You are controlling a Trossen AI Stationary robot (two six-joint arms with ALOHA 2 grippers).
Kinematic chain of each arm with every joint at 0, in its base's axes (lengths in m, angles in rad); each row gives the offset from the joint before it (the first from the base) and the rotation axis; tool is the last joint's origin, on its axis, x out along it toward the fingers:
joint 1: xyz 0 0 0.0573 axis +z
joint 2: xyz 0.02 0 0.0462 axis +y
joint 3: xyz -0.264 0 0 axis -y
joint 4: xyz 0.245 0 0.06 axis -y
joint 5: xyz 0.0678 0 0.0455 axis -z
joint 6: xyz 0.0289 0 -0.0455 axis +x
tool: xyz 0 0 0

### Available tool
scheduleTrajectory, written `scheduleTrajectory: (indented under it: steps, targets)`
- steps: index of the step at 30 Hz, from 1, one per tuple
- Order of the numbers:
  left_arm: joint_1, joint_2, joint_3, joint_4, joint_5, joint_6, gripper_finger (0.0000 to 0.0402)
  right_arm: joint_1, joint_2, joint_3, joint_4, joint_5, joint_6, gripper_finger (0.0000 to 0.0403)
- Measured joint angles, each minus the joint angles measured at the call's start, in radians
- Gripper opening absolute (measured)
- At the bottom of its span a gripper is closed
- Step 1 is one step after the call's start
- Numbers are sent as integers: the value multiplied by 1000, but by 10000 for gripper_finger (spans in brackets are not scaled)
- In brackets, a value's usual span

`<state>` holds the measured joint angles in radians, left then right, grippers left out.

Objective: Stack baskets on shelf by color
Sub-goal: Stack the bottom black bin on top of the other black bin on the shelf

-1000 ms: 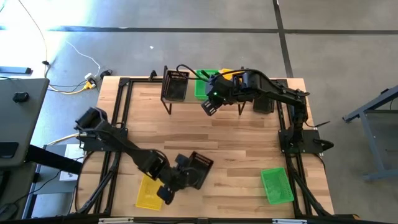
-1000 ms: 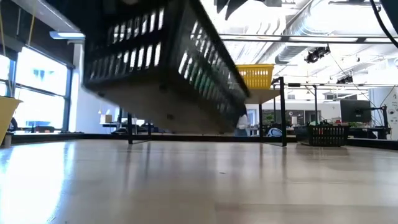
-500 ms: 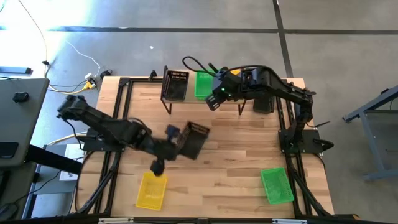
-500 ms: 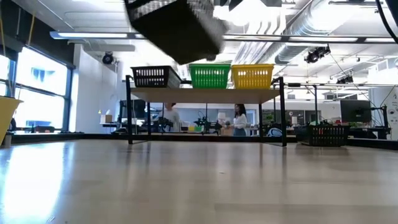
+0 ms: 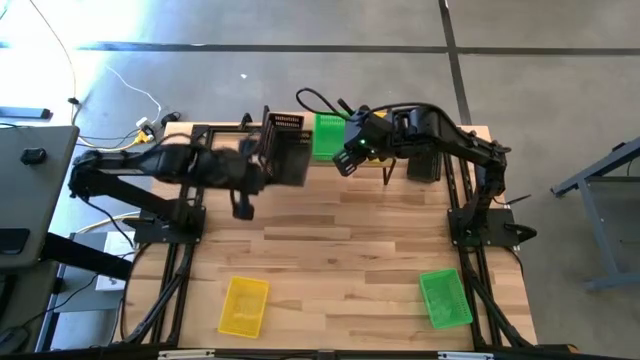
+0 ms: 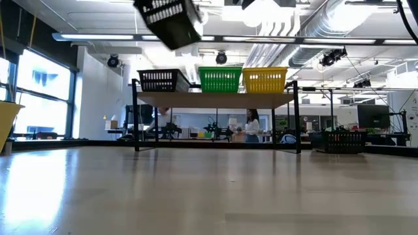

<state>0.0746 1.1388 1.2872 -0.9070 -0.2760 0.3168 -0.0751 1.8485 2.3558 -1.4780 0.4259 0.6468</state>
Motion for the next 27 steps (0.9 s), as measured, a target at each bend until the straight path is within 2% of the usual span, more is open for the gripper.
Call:
scheduleTrajectory:
  steps: [8, 14, 17, 27]
  targets:
    - [183, -29, -1, -17, 19, 141, 1, -17, 0, 0, 2, -4, -19, 114]
    - [297, -1, -1, -17, 42, 220, 1, -17, 0, 0, 3, -6, -27, 114]
    - [354, 13, -1, -22, 85, 249, 1, -17, 0, 0, 3, -7, -26, 114]
    - [449, 71, -1, -50, 158, 332, 1, -17, 0, 0, 3, -9, -53, 114]
